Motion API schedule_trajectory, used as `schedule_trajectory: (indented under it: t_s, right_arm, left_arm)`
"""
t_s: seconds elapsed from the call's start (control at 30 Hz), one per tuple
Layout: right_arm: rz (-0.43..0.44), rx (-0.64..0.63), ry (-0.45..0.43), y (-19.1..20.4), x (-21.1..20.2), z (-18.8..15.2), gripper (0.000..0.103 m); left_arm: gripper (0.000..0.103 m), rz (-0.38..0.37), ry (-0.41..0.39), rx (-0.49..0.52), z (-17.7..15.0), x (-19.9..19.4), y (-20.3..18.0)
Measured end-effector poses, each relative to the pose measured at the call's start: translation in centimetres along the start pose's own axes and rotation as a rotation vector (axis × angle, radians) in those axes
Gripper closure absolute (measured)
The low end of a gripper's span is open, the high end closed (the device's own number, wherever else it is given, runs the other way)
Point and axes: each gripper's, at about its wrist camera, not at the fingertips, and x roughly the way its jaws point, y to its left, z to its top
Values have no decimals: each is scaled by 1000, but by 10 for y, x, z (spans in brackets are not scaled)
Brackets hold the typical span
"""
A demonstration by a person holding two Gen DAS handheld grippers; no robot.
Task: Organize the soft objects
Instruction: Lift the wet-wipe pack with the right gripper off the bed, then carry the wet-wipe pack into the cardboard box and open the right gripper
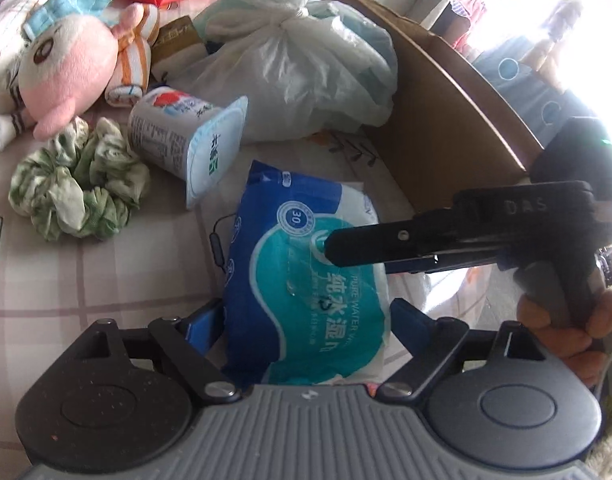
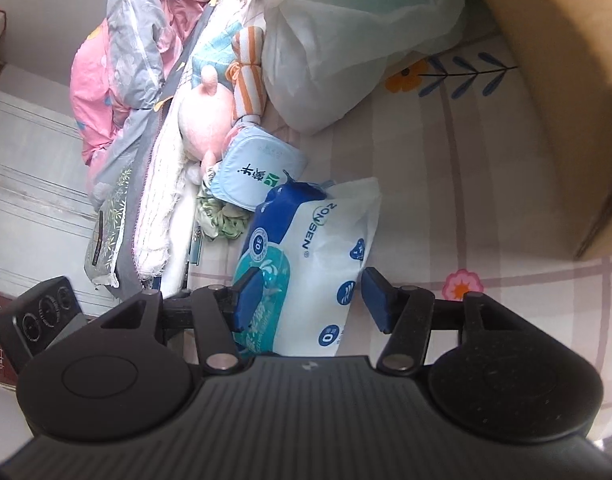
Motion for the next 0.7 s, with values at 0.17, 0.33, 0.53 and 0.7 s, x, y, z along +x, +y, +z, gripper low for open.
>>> schedule_trajectory:
  t_s: [0.17, 0.33, 0.53, 0.7]
  right_arm:
    - [21, -7, 18, 5, 1, -5, 56]
    - [55, -39, 26, 23, -6, -3, 57]
    - [108, -135, 24, 61, -14, 17, 57]
    - [159, -189, 17, 88, -20, 58, 57]
  left_arm:
    - [18, 16, -28, -7, -7, -12, -3]
    - [18, 38, -80, -23, -7, -38, -5]
    - [19, 94, -170, -25, 13, -76, -8]
    - [19, 140, -251, -9, 49, -96, -11]
